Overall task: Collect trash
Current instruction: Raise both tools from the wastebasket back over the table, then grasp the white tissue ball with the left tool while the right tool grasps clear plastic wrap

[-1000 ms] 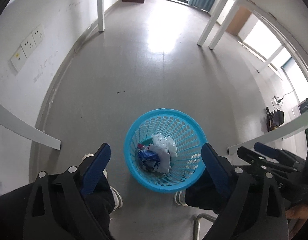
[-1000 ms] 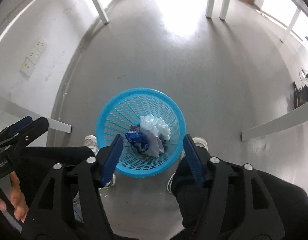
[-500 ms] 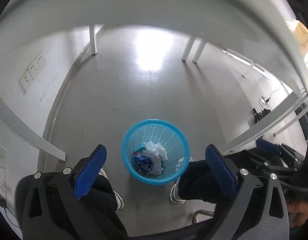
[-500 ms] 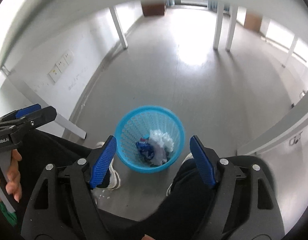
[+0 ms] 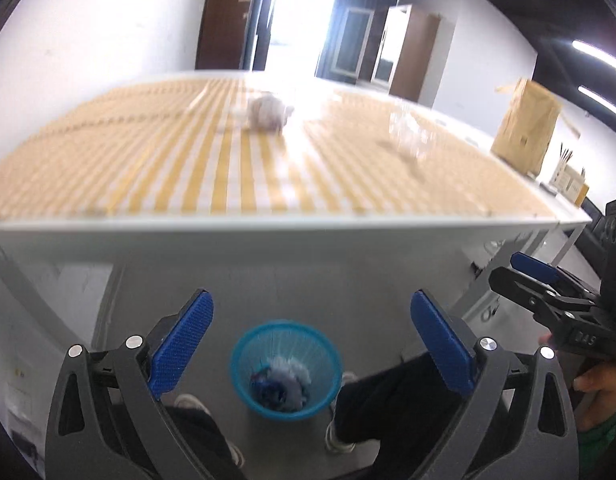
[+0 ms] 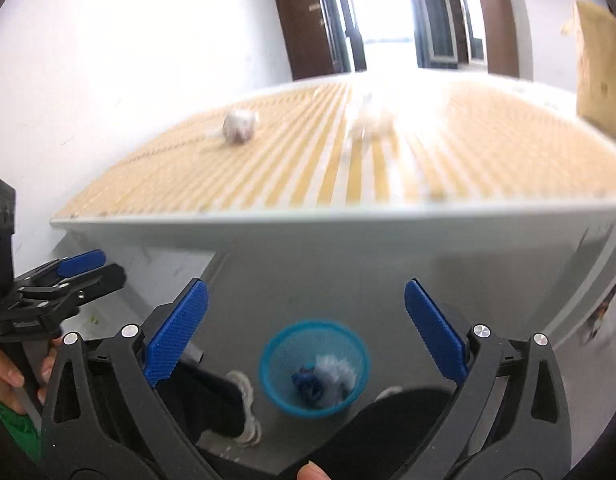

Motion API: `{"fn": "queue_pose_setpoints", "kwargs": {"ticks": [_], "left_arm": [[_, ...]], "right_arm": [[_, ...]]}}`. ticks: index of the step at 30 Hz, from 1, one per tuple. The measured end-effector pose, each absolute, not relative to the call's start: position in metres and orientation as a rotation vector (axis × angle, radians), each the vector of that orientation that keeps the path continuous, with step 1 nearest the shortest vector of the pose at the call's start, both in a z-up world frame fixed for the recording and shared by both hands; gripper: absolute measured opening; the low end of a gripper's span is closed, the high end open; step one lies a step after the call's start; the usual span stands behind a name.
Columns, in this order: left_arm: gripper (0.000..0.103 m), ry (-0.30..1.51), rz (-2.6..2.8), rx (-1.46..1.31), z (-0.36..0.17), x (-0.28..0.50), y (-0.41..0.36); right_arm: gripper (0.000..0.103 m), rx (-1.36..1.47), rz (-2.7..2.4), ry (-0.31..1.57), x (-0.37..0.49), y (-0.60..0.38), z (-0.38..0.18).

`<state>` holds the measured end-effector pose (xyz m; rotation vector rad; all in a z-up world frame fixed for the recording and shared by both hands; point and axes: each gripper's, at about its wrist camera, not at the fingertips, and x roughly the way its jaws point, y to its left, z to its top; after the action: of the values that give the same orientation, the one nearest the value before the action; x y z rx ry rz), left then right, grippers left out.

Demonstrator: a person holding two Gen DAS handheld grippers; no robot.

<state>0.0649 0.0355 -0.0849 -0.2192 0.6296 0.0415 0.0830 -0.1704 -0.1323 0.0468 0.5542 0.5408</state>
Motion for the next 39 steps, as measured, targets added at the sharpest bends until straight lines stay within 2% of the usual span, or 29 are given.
{"fn": "queue_pose_setpoints", "kwargs": {"ticks": [11,22,24,31,34,37,39], "left_arm": [[0.097,0.559,0.084,-0.242,-0.037,0.113,0.068],[0.097,0.677,0.152,-0.163,-0.022,0.219,0.096],[0.097,0.693,0.152,-0.192,-0.022,0.233,0.104],[0.097,0.778,0.142,-0.191,-0.030,0.289,0.116],[0.097,0.814,0.146,-0.171,-0.032,0.310,0.117],[0.096,0.836,0.144,-0.160,-0.035,0.326,0.120],[0.090,0.855,0.136,-0.150,-0.039,0.334,0.120]], "right_arm": [[0.094,0.076,0.451,0.585,0.174,-0.169,-0.082],[0.093,0.052,0.439,0.636,0.257,-0.154,-0.058],[0.088,0.041,0.441,0.664,0.272,-0.148,-0.060],[0.085,0.047,0.404,0.761,0.324,-0.139,-0.069],[0.079,0.023,0.393,0.787,0.341,-0.136,-0.073],[0.063,0.040,0.411,0.824,0.351,-0.135,-0.080],[0.051,0.055,0.422,0.847,0.356,-0.132,-0.085]]}}
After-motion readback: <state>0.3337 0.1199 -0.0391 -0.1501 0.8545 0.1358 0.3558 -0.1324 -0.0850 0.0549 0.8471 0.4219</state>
